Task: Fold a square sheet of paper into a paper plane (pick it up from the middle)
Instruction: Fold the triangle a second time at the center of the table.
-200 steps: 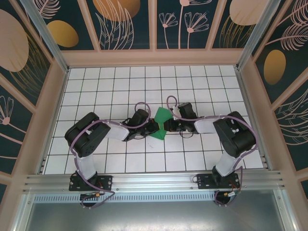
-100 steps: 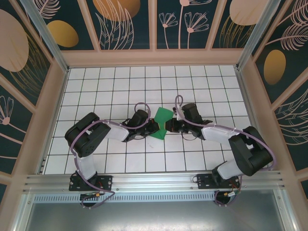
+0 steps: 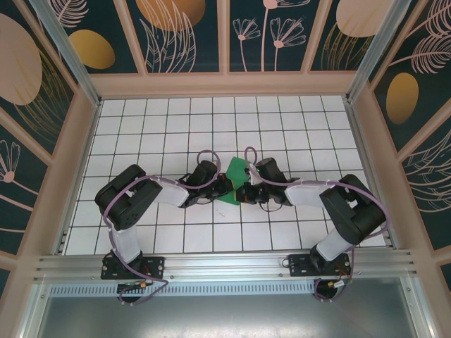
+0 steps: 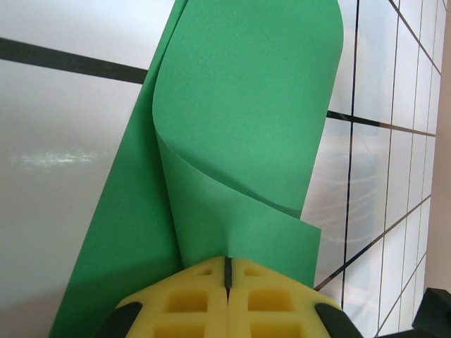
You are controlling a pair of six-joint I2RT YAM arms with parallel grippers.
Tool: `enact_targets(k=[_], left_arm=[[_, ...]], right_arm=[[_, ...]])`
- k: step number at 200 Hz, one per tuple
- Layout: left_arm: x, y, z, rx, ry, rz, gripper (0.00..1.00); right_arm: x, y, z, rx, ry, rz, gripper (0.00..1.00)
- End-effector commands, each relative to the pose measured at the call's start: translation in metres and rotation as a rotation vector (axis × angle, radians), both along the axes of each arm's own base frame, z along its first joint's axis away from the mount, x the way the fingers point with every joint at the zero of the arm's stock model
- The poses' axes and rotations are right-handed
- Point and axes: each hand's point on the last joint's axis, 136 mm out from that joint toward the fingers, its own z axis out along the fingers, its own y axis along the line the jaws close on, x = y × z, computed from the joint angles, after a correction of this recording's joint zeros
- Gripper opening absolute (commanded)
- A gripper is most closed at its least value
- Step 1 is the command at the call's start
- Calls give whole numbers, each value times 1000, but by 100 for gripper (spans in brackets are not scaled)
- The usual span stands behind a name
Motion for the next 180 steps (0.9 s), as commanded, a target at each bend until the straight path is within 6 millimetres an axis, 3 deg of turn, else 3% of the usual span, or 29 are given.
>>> enact_targets(k=[1,36,180], left_arm=[[-13,13,-31,87,73,6,7],[-13,12,-31,86,73,5,7],[-16,14,-34,93,77,-3,6]], right_arm=[[8,9,11,0,-25,-2,8],[6,13,2,-34,-4,12,9],[-1,-8,-35,-139,33,-1,9]])
